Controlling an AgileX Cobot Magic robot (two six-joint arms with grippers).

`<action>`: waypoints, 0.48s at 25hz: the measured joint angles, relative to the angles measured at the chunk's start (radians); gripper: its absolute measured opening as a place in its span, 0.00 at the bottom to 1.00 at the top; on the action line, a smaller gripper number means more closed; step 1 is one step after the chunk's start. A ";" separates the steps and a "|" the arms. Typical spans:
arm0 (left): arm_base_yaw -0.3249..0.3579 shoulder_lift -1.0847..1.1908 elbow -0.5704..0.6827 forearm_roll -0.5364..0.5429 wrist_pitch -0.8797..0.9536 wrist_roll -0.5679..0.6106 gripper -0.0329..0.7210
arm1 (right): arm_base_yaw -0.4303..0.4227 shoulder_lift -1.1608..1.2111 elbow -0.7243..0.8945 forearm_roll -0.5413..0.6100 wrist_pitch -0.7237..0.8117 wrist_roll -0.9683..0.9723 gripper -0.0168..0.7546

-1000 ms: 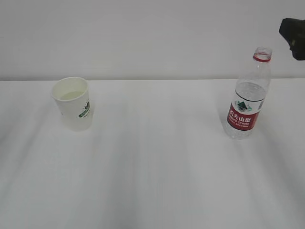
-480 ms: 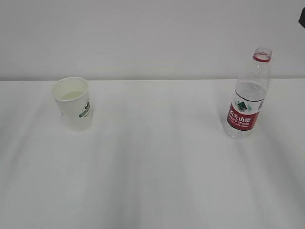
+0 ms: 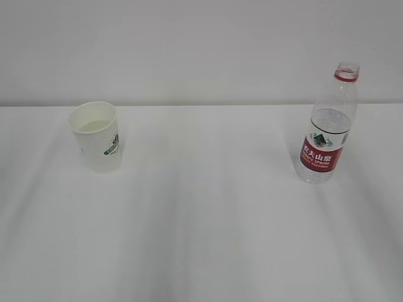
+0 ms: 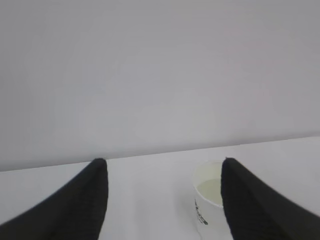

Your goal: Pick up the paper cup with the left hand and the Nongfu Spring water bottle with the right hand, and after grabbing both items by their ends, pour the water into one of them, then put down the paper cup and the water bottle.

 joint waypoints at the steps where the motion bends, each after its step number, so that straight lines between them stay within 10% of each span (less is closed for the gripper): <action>1: -0.021 -0.008 0.000 0.000 0.022 0.000 0.73 | 0.000 -0.010 0.000 0.000 0.009 0.000 0.78; 12: -0.116 -0.102 0.000 0.012 0.105 0.000 0.73 | 0.000 -0.131 0.000 0.000 0.130 0.000 0.78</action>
